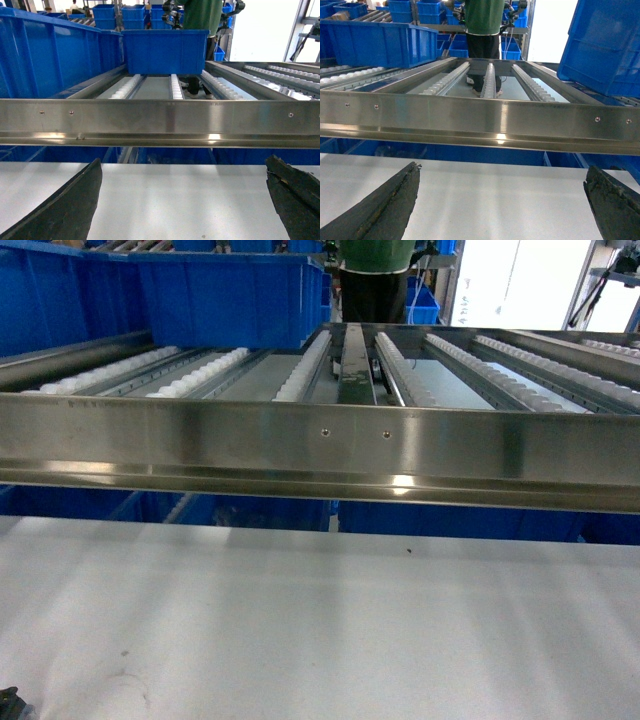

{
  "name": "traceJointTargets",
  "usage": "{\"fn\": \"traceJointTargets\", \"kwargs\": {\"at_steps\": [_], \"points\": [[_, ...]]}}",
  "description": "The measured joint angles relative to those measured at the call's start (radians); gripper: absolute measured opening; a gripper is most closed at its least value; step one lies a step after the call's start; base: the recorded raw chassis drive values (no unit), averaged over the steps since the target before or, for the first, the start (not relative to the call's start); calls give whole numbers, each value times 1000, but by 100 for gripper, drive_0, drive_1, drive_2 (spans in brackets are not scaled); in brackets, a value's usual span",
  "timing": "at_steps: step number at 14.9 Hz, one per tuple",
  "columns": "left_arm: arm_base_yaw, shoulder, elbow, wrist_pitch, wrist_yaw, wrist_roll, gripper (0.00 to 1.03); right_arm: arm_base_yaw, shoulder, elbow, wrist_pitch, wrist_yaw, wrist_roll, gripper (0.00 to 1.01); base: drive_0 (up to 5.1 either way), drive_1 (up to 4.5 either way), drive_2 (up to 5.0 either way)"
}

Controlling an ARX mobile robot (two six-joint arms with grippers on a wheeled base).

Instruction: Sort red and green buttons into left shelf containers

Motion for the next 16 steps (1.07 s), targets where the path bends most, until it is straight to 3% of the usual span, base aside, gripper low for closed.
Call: {"fn": "traceJointTargets", "kwargs": {"at_steps": [14, 15, 16], "points": [[0, 0, 0, 0, 0, 0, 98, 2, 0, 0, -3, 2, 0, 98, 0, 0, 0], [0, 0, 0, 0, 0, 0, 98, 55, 0, 0, -13, 58, 3, 98, 0, 0, 0], [16, 2, 0, 8, 26, 4, 98, 166, 5, 0, -3, 140, -2, 98, 0, 0, 0]]}}
